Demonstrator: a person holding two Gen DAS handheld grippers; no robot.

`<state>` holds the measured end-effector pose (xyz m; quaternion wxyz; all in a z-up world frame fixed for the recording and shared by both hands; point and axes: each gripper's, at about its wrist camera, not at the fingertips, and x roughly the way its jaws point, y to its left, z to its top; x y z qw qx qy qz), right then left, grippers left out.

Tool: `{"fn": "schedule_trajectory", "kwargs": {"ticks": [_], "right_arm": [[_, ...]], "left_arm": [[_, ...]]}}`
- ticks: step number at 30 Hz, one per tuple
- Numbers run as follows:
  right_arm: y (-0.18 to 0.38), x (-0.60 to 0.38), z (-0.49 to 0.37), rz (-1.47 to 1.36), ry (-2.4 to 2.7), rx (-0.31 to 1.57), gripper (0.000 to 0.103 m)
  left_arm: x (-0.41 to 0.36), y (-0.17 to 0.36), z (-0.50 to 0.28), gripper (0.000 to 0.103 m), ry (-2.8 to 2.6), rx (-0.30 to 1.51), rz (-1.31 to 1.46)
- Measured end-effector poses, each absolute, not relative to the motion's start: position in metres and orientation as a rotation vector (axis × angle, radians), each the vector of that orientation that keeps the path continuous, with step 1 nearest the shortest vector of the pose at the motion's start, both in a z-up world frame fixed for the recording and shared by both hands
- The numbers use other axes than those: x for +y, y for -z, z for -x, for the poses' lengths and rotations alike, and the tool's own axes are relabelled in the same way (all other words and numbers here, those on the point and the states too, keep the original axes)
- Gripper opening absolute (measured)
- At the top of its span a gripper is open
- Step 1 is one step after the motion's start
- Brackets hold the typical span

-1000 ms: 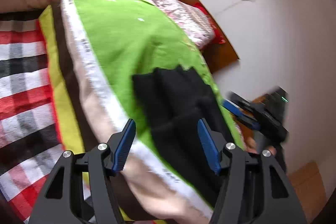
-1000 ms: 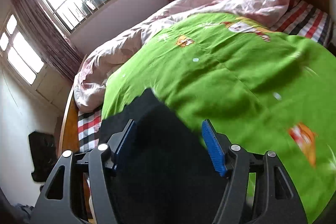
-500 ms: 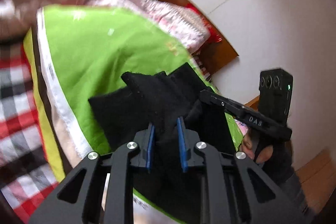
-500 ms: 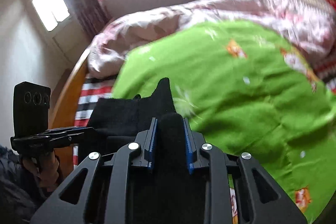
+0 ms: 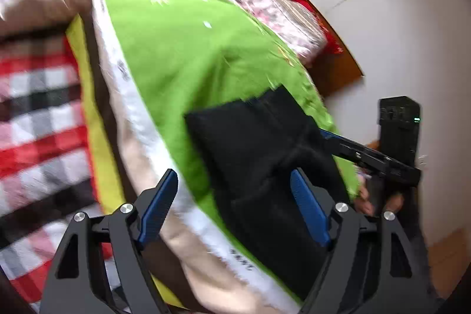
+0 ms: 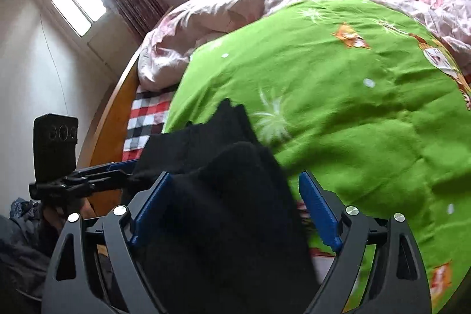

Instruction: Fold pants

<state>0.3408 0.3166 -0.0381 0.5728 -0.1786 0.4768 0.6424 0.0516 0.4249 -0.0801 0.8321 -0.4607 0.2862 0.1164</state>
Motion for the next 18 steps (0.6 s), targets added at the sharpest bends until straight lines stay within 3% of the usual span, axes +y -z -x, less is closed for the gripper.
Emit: {"fn": "schedule_trajectory", "kwargs": {"ticks": [4,7,8,9,10,11,18], "right_arm": [[0.061,0.323,-0.347,0.393,-1.608,1.284,0.081],[0.062,0.323,-0.343,0.412,-1.655,1.305,0.062],[0.062,0.322,-0.342,0.435,-1.649,1.279,0.055],[0.060,0.320,-0.342,0.455,-1.630,1.252,0.040],[0.057,0.316,-0.340,0.476,-1.610,1.218,0.030],[0.049,0.311,-0.334,0.496,-1.605,1.161,0.027],[-0.017,0.289,-0.315,0.553,-1.535,0.847,0.023]], "left_arm": [[0.423,0.104,-0.067,0.079,-0.106,0.642,1.102],[0.423,0.111,-0.074,0.083,-0.076,0.645,1.105],[0.424,0.110,-0.075,0.080,-0.076,0.644,1.106],[0.426,0.108,-0.075,0.055,-0.092,0.643,1.099],[0.426,0.104,-0.075,0.046,-0.121,0.653,1.074],[0.426,0.099,-0.076,0.039,-0.136,0.655,1.047],[0.397,0.030,-0.072,0.036,-0.175,0.586,0.754]]}}
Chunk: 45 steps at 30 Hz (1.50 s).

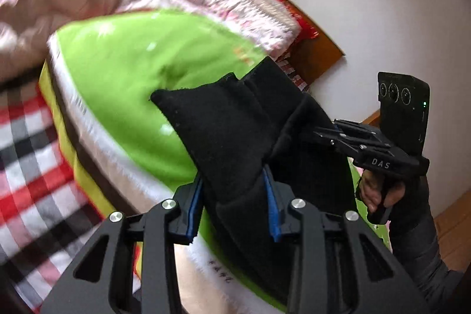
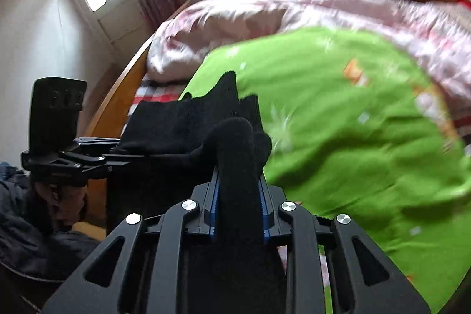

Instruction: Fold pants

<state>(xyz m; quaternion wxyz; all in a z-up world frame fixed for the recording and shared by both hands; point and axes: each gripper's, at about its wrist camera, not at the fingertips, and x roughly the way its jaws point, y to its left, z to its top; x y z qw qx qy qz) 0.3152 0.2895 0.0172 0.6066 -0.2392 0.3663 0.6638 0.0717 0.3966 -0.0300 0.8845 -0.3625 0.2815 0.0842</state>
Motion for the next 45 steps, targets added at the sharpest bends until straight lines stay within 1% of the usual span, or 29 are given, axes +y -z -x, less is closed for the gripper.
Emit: {"fn": "schedule_trajectory", "kwargs": {"ticks": [3,7,10,13,14,15,16,17,18,19,22,23,24,25,26,29,32,36,38,40,41,43,45], "right_arm": [[-0.028,0.283,-0.319,0.508,-1.555,0.833,0.023],[-0.007,0.296,-0.314,0.556,-1.480,0.822,0.023],[0.012,0.308,-0.323,0.552,-1.434,0.848,0.023],[0.047,0.326,-0.331,0.540,-1.388,0.969,0.025],[0.055,0.330,-0.333,0.556,-1.369,0.971,0.025],[0.058,0.329,-0.343,0.505,-1.357,0.992,0.032],[0.056,0.327,-0.350,0.462,-1.361,1.024,0.042],[0.052,0.322,-0.354,0.430,-1.351,1.033,0.050],[0.040,0.311,-0.360,0.391,-1.285,0.997,0.069],[0.031,0.303,-0.363,0.370,-1.247,0.973,0.072],[-0.016,0.244,-0.368,0.235,-1.191,0.877,0.072],[-0.027,0.226,-0.365,0.225,-1.166,0.837,0.072],[-0.042,0.195,-0.360,0.223,-1.115,0.780,0.075],[-0.051,0.169,-0.355,0.220,-1.067,0.742,0.083],[-0.057,0.141,-0.351,0.212,-1.019,0.714,0.086],[-0.060,0.051,-0.340,0.209,-0.815,0.681,0.087],[-0.046,-0.030,-0.322,0.242,-0.572,0.701,0.087],[-0.010,-0.134,-0.294,0.184,-0.399,0.788,0.087],[0.018,-0.181,-0.283,0.155,-0.320,0.880,0.087],[0.036,-0.222,-0.273,0.117,-0.244,0.940,0.086],[0.042,-0.239,-0.264,0.101,-0.196,0.952,0.086],[0.039,-0.284,-0.238,0.011,-0.163,0.917,0.086],[0.032,-0.314,-0.214,-0.084,-0.180,0.868,0.087]], "left_arm": [[0.395,0.021,-0.078,0.039,-0.193,0.614,0.725],[0.396,0.026,-0.092,0.037,-0.208,0.631,0.710],[0.401,0.047,-0.106,0.035,-0.232,0.655,0.693],[0.405,0.074,-0.110,0.035,-0.274,0.692,0.735],[0.408,0.083,-0.108,0.041,-0.271,0.680,0.759],[0.413,0.091,-0.104,0.046,-0.258,0.649,0.801],[0.415,0.093,-0.100,0.047,-0.246,0.636,0.826],[0.417,0.089,-0.096,0.055,-0.248,0.637,0.832],[0.417,0.081,-0.092,0.069,-0.288,0.642,0.808],[0.415,0.072,-0.086,0.074,-0.348,0.637,0.775],[0.396,0.026,-0.063,0.076,-0.446,0.536,0.633],[0.385,0.012,-0.059,0.083,-0.420,0.506,0.602],[0.368,-0.004,-0.059,0.093,-0.360,0.480,0.568],[0.351,-0.012,-0.062,0.097,-0.296,0.478,0.543],[0.335,-0.019,-0.070,0.101,-0.217,0.491,0.515],[0.284,-0.024,-0.106,0.101,-0.048,0.561,0.403],[0.245,-0.006,-0.154,0.101,-0.013,0.726,0.348],[0.231,0.020,-0.186,0.101,-0.092,0.831,0.310],[0.239,0.037,-0.192,0.101,-0.116,0.885,0.350],[0.235,0.042,-0.192,0.101,-0.140,0.854,0.299],[0.231,0.043,-0.195,0.101,-0.174,0.888,0.260],[0.218,0.034,-0.194,0.098,-0.231,0.896,0.239],[0.184,0.005,-0.182,0.098,-0.132,0.815,0.213]]}}
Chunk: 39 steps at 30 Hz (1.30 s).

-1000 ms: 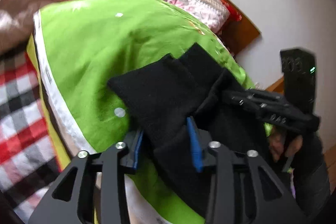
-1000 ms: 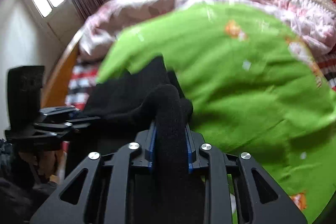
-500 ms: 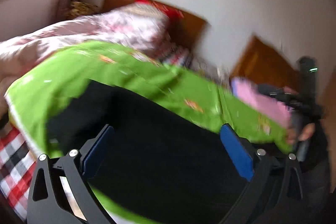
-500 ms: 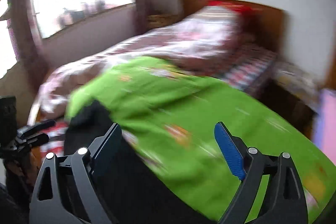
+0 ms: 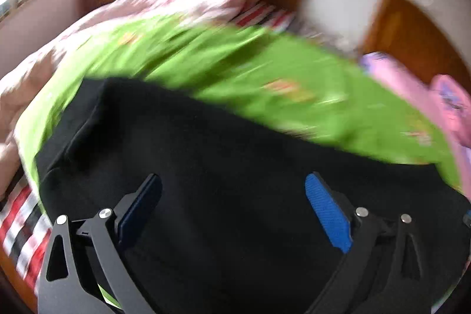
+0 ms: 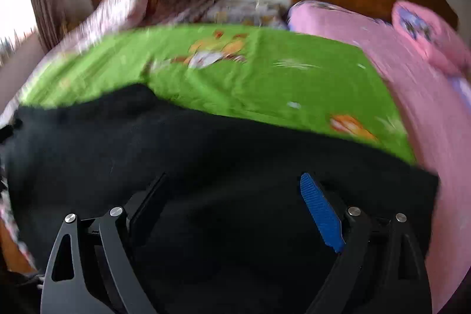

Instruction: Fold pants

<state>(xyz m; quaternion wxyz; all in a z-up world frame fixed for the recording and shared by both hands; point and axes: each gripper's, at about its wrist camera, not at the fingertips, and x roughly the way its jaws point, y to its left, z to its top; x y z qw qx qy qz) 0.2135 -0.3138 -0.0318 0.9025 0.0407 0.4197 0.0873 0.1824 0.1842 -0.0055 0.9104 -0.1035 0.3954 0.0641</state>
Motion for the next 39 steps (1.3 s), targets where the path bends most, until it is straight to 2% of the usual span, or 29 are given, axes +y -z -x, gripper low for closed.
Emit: {"fn": "schedule_trajectory", "kwargs": {"ticks": [3,6,10,13,16,28,32,35,39], "right_arm": [[0.025,-0.332,-0.180,-0.075,-0.168,0.834,0.087],[0.025,-0.330,-0.159,-0.047,-0.233,0.828,0.086],[0.042,-0.322,-0.146,0.003,-0.269,0.874,0.086],[0.065,-0.326,-0.134,0.021,-0.292,0.928,0.087],[0.066,-0.337,-0.115,0.019,-0.312,0.890,0.086],[0.071,-0.322,-0.071,0.102,-0.195,0.939,0.085],[0.059,-0.315,-0.077,0.124,-0.163,0.968,0.084],[0.028,-0.299,-0.092,0.059,-0.206,0.857,0.087],[0.044,-0.274,-0.124,0.151,-0.191,0.913,0.088]], "left_arm": [[0.107,-0.018,-0.187,0.099,0.060,0.803,0.086],[0.015,-0.018,-0.207,0.099,0.287,0.865,-0.024],[-0.092,0.007,-0.245,0.099,0.437,0.958,-0.154],[-0.136,0.037,-0.269,0.098,0.401,0.981,-0.265],[-0.138,0.060,-0.288,0.102,0.361,0.958,-0.244],[-0.131,0.058,-0.314,0.102,0.323,0.978,-0.166],[-0.133,0.057,-0.308,0.102,0.314,0.969,-0.166],[-0.134,0.057,-0.307,0.102,0.309,0.968,-0.161],[-0.134,0.056,-0.307,0.102,0.309,0.968,-0.159]]}}
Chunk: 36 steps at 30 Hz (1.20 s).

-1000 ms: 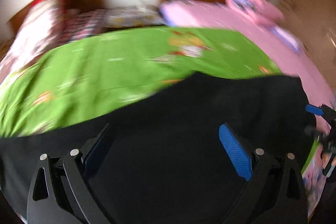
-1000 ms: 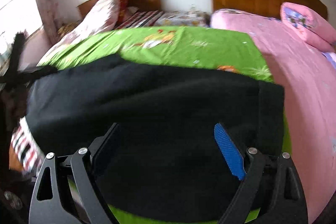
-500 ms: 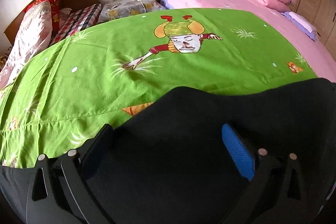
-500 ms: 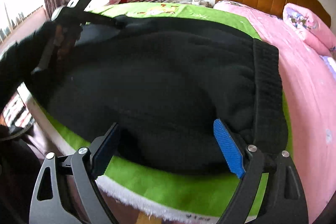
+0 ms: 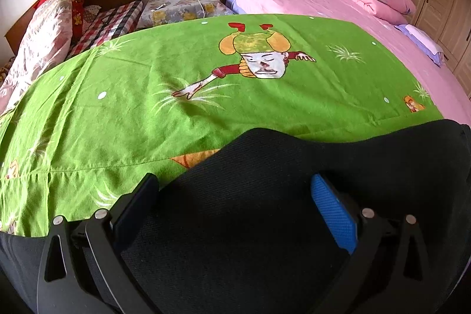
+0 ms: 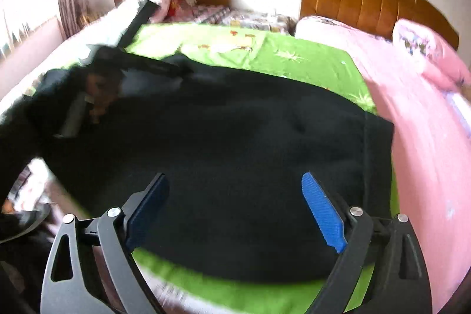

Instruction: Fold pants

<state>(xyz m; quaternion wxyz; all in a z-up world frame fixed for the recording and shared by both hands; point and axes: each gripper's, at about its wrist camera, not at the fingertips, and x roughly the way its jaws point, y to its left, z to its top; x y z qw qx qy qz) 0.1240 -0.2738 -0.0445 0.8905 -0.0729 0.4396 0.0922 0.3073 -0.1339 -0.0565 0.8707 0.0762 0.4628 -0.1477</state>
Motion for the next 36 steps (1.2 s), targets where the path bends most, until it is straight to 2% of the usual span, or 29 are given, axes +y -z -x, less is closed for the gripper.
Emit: {"fn": "schedule_trajectory", "kwargs": {"ticks": [3,13,18,23,24,26,28,30,36], "right_arm": [[0.068,-0.289,-0.130,0.061,-0.227,0.975,0.090],[0.057,-0.297,-0.106,0.077,-0.213,0.953,0.090],[0.021,-0.294,-0.092,-0.021,-0.203,0.807,0.091],[0.061,-0.301,-0.102,0.005,-0.124,0.937,0.093],[0.061,-0.300,-0.096,0.018,-0.140,0.879,0.093],[0.058,-0.302,-0.090,0.024,-0.131,0.879,0.093],[0.050,-0.295,-0.091,0.042,-0.061,0.909,0.093],[0.035,-0.277,-0.090,0.075,-0.070,0.856,0.093],[0.008,-0.200,-0.106,0.148,-0.234,0.721,0.093]], "left_arm": [[-0.134,0.056,-0.307,0.102,0.302,0.966,-0.154],[-0.131,0.052,-0.306,0.102,0.295,0.963,-0.135],[-0.105,0.012,-0.265,0.101,0.282,0.817,-0.065],[-0.067,0.019,-0.226,0.101,0.312,0.900,-0.049],[-0.051,0.022,-0.215,0.101,0.302,0.908,-0.034],[-0.006,0.022,-0.189,0.101,0.283,0.897,0.057],[0.044,0.012,-0.158,0.101,0.263,0.832,0.157],[0.102,0.003,-0.126,0.101,0.199,0.762,0.260],[0.308,0.025,-0.052,0.101,0.020,0.611,0.845]]}}
